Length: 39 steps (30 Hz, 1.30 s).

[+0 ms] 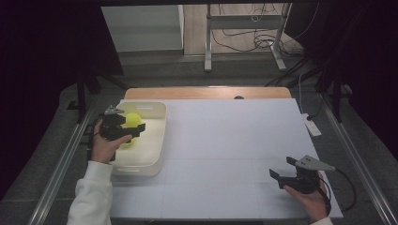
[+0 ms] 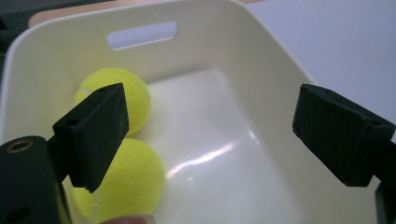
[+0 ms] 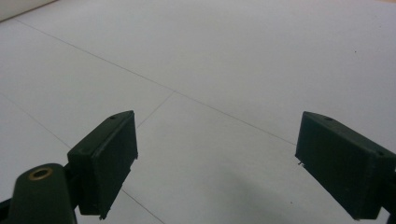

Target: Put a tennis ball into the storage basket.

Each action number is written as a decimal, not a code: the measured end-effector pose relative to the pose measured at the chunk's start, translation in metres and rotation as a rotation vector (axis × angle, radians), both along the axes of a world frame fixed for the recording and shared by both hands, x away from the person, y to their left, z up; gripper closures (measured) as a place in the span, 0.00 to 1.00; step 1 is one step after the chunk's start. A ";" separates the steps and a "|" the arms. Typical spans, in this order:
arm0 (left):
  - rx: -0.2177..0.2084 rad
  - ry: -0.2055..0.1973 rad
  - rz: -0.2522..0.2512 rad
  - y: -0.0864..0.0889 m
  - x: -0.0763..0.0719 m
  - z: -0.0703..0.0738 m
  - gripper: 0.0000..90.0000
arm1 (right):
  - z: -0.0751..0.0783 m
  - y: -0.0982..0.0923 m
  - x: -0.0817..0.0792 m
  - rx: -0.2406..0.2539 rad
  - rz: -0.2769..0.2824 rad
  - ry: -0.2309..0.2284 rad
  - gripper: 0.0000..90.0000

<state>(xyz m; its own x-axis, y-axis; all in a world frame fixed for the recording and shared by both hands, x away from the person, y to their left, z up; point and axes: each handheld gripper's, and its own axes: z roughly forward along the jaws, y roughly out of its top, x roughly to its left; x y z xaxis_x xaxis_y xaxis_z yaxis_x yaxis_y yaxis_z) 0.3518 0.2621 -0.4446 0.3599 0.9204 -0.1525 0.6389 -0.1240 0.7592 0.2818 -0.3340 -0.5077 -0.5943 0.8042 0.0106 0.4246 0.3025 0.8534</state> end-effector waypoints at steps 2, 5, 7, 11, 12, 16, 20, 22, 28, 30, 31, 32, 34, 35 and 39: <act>-0.022 -0.013 -0.017 -0.002 -0.004 0.003 0.13 | 0.000 0.000 0.000 0.000 0.001 -0.002 0.14; -0.069 -0.039 -0.045 -0.003 -0.011 0.009 0.13 | 0.001 0.000 -0.001 0.001 0.000 -0.005 0.14; -0.079 -0.053 -0.062 -0.005 -0.019 0.014 0.13 | 0.002 0.000 -0.001 0.002 0.000 -0.007 0.14; -0.098 -0.073 -0.094 -0.008 -0.031 0.020 0.13 | 0.002 0.001 -0.002 0.001 0.004 -0.010 0.14; -0.098 -0.073 -0.094 -0.008 -0.031 0.020 0.13 | 0.002 0.001 -0.002 0.001 0.003 -0.011 0.14; -0.092 -0.078 -0.111 -0.015 -0.040 0.018 0.13 | 0.003 0.000 -0.002 -0.001 0.001 -0.011 0.14; -0.088 -0.086 -0.115 -0.018 -0.046 0.017 0.13 | 0.002 0.001 -0.002 0.000 0.002 -0.010 0.14; -0.096 -0.085 -0.114 -0.019 -0.049 0.015 0.13 | 0.002 0.001 -0.002 -0.003 -0.001 -0.010 0.14; -0.104 -0.083 -0.131 -0.023 -0.062 0.006 0.13 | 0.002 0.000 -0.003 -0.003 -0.009 -0.010 0.14; -0.106 -0.080 -0.129 -0.024 -0.066 0.002 0.13 | 0.002 0.000 -0.002 -0.006 -0.008 -0.007 0.14; -0.100 -0.081 -0.126 -0.023 -0.068 0.000 0.13 | 0.002 0.001 -0.002 -0.003 -0.007 -0.008 0.14; -0.100 -0.081 -0.126 -0.023 -0.068 0.000 0.13 | 0.002 0.001 -0.002 -0.003 -0.007 -0.008 0.14; -0.111 -0.076 -0.124 -0.023 -0.072 -0.003 0.13 | 0.002 0.000 -0.002 -0.001 -0.008 -0.008 0.14; -0.091 -0.084 -0.114 -0.023 -0.076 -0.005 0.14 | 0.002 0.000 -0.002 -0.003 -0.008 -0.009 0.14; -0.072 -0.089 -0.125 -0.027 -0.086 -0.014 0.13 | 0.001 0.000 -0.002 0.000 -0.005 -0.007 0.14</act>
